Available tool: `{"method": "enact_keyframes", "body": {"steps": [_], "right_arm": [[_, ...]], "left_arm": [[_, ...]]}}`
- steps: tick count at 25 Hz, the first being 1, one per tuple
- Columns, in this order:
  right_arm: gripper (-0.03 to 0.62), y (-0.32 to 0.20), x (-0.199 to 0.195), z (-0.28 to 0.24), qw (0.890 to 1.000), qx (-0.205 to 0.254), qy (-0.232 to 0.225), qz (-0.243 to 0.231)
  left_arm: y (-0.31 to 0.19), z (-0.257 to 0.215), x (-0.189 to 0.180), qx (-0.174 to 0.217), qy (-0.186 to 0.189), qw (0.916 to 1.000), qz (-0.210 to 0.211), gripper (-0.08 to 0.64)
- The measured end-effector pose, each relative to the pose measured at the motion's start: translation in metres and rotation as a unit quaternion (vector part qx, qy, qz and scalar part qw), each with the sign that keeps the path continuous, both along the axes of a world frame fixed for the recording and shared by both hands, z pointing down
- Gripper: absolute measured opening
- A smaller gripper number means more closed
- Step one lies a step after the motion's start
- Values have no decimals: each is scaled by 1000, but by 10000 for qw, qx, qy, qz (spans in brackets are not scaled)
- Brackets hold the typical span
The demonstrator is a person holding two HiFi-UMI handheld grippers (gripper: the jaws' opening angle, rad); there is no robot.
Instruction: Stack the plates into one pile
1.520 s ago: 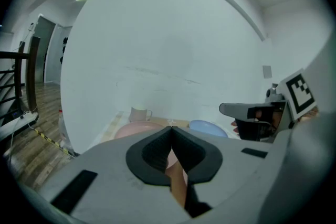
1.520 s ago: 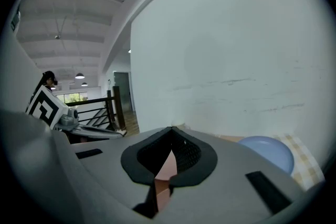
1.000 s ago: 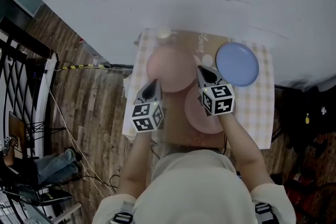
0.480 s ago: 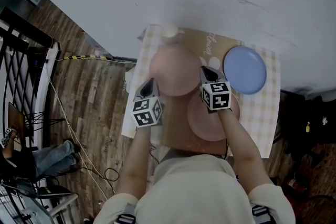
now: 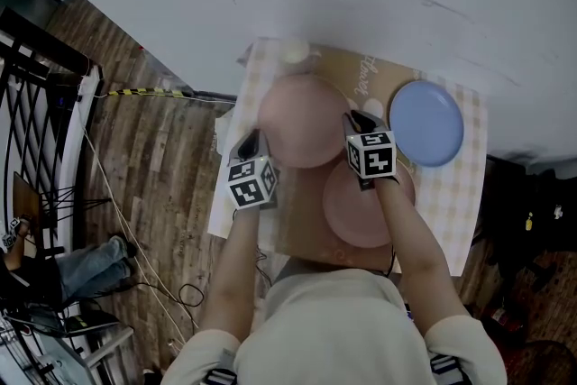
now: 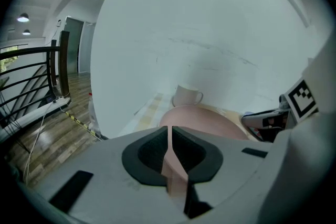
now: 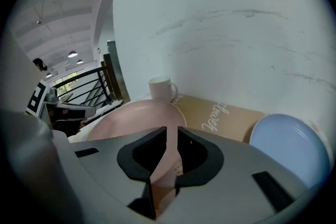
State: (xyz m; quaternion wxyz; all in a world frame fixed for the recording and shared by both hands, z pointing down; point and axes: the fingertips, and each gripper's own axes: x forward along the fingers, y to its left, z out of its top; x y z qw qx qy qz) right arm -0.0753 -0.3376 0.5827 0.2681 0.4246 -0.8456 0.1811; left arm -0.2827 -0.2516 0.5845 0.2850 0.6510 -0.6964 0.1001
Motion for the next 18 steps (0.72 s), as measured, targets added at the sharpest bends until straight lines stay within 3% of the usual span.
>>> {"method": "enact_keyframes", "body": {"steps": [4, 6, 11, 16, 18], "right_arm": [[78, -10, 1, 10, 9998, -158, 130, 20], [78, -15, 3, 15, 9996, -208, 204, 67], [89, -22, 7, 29, 9984, -412, 387, 100], [89, -22, 7, 41, 9973, -571, 463, 23], [84, -22, 6, 44, 9969, -605, 508, -12]], "left_arm": [[-5, 13, -6, -173, -35, 9998, -109, 13], [-7, 20, -7, -283, -27, 9995, -97, 116], [-11, 38, -10, -516, 76, 9985, -191, 160], [-15, 50, -8, -653, 382, 9967, -286, 162], [-15, 53, -9, -713, 353, 9963, -329, 120]]}}
